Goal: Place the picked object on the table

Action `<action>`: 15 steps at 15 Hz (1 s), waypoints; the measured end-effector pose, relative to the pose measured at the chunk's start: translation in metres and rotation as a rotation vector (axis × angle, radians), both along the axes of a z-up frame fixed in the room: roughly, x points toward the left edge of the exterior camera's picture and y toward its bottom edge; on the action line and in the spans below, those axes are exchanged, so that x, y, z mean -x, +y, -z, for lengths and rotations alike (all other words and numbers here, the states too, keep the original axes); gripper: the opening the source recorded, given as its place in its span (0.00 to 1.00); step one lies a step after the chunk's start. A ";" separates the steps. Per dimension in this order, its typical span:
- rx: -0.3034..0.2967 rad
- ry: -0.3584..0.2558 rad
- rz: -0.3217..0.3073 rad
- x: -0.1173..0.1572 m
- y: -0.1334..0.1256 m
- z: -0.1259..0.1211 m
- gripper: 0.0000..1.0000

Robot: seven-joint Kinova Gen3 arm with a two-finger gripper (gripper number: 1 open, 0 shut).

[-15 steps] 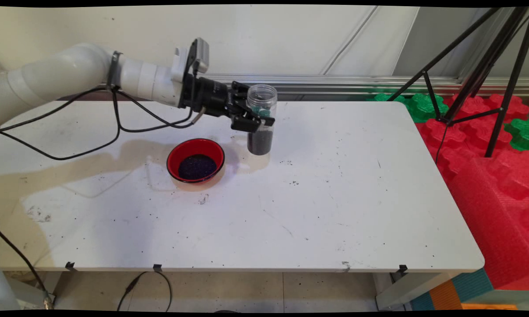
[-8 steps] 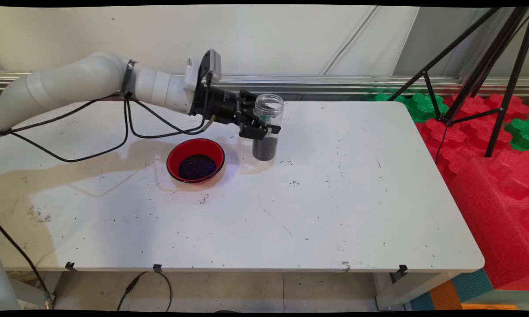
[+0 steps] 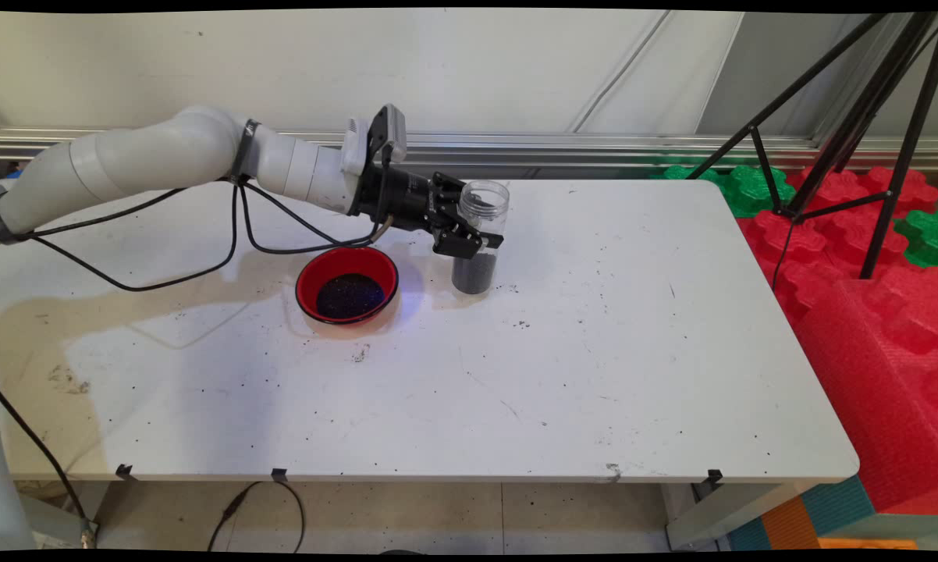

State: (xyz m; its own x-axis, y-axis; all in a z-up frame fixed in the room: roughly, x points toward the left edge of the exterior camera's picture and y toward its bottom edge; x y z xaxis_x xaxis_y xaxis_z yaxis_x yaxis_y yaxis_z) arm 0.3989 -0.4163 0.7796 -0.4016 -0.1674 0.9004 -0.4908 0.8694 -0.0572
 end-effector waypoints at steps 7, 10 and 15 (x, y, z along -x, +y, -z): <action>-0.015 -0.009 -0.006 0.004 -0.002 0.011 0.00; -0.019 -0.013 -0.009 0.004 -0.002 0.014 0.00; -0.024 -0.019 -0.011 0.002 -0.002 0.019 0.00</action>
